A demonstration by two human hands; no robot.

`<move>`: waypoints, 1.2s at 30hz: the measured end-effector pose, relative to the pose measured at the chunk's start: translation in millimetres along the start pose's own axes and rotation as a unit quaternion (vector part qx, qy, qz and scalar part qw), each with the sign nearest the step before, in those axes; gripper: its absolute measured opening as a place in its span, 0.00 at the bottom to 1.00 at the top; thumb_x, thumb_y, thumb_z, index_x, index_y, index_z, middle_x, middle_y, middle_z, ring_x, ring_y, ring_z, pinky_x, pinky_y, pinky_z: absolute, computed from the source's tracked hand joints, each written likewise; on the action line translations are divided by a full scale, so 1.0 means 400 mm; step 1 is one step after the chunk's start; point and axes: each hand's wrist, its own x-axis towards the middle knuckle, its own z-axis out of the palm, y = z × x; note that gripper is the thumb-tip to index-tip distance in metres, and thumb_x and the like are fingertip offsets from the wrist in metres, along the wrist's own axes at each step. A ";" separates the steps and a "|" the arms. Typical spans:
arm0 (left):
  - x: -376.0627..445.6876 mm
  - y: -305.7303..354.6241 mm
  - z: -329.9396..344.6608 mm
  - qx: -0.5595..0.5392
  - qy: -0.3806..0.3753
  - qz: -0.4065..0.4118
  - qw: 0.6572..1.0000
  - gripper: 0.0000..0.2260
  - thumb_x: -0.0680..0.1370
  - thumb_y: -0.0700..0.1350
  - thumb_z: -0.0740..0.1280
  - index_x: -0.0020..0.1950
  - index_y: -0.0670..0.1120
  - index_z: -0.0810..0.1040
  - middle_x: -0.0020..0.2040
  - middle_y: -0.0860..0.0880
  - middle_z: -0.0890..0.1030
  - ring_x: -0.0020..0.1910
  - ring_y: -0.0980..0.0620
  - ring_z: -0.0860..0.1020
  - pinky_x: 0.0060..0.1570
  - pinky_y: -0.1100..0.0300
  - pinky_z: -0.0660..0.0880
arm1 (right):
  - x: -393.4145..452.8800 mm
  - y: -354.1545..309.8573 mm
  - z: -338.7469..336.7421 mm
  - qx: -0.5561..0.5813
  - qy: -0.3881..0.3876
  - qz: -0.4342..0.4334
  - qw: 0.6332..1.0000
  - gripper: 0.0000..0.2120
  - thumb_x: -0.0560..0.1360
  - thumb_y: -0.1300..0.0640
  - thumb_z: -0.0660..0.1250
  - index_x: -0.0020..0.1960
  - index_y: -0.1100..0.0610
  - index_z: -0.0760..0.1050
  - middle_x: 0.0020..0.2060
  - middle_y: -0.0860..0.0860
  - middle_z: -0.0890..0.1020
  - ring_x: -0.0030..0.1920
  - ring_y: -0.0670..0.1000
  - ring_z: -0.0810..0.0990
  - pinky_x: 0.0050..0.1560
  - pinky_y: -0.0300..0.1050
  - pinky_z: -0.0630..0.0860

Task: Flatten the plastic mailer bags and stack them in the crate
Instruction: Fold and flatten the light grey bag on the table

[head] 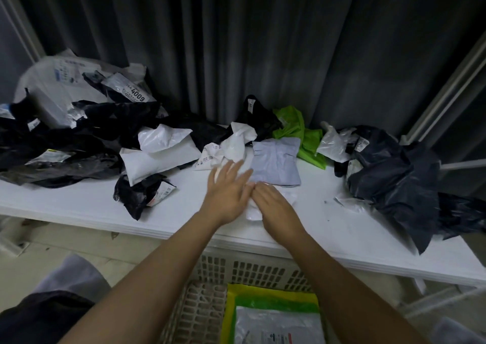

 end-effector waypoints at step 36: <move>-0.031 0.002 0.210 0.006 -0.191 -0.087 0.978 0.22 0.84 0.52 0.43 0.79 0.52 0.49 0.79 0.48 0.41 0.77 0.48 0.39 0.74 0.46 0.39 | -0.035 0.020 0.058 -0.047 -0.295 0.243 0.923 0.25 0.82 0.44 0.42 0.78 0.42 0.42 0.78 0.46 0.39 0.76 0.55 0.34 0.72 0.64 0.34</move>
